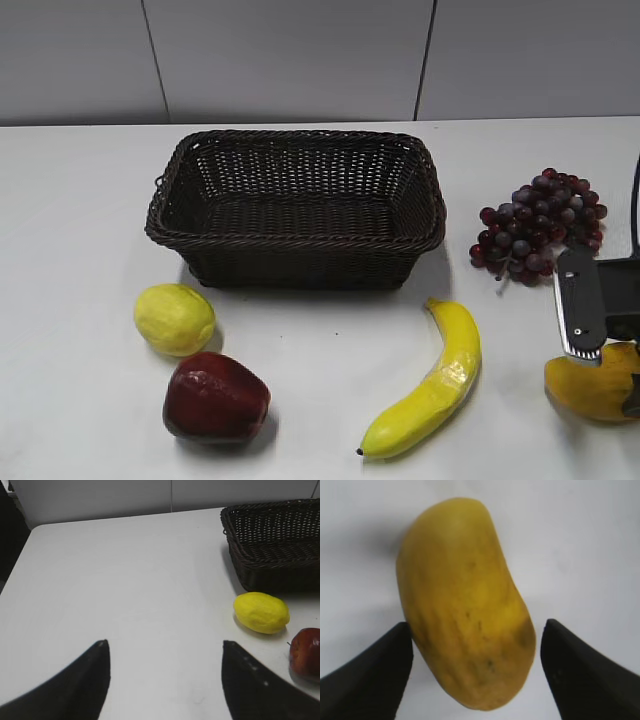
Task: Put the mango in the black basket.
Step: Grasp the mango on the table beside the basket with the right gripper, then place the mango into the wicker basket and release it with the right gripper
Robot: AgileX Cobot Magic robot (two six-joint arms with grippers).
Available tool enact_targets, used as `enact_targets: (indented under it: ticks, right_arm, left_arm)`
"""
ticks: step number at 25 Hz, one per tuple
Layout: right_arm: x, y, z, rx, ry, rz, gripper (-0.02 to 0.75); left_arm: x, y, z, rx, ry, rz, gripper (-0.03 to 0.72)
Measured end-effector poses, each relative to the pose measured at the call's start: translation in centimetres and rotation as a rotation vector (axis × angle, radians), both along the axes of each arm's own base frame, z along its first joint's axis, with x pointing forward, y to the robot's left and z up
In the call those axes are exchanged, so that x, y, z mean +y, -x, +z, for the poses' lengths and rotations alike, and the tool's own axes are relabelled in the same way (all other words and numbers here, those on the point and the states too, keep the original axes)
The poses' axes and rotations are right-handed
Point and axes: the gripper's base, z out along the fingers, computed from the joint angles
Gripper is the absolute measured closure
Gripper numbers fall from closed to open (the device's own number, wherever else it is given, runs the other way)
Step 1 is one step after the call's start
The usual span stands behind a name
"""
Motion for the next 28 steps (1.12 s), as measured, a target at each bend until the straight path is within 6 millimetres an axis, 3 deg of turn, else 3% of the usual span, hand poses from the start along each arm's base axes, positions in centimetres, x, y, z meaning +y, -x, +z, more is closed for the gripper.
enact_targets:
  ticks: [7, 20, 23, 28]
  right_arm:
    - [0.0, -0.8, -1.4, 0.016, 0.029, 0.04, 0.136]
    - [0.4, -1.8, -1.3, -0.05, 0.002, 0.037, 0.163]
    - [0.5, -2.5, -0.2, -0.089, -0.01, 0.022, 0.163]
    - [1.1, -4.7, 3.6, -0.225, -0.052, -0.002, 0.163]
  left_arm:
    - [0.0, 0.0, 0.0, 0.0, 0.0, 0.0, 0.161]
    - [0.0, 0.0, 0.0, 0.0, 0.0, 0.0, 0.161]
    - [0.0, 0.0, 0.0, 0.0, 0.0, 0.0, 0.161]
    - [0.0, 0.0, 0.0, 0.0, 0.0, 0.0, 0.161]
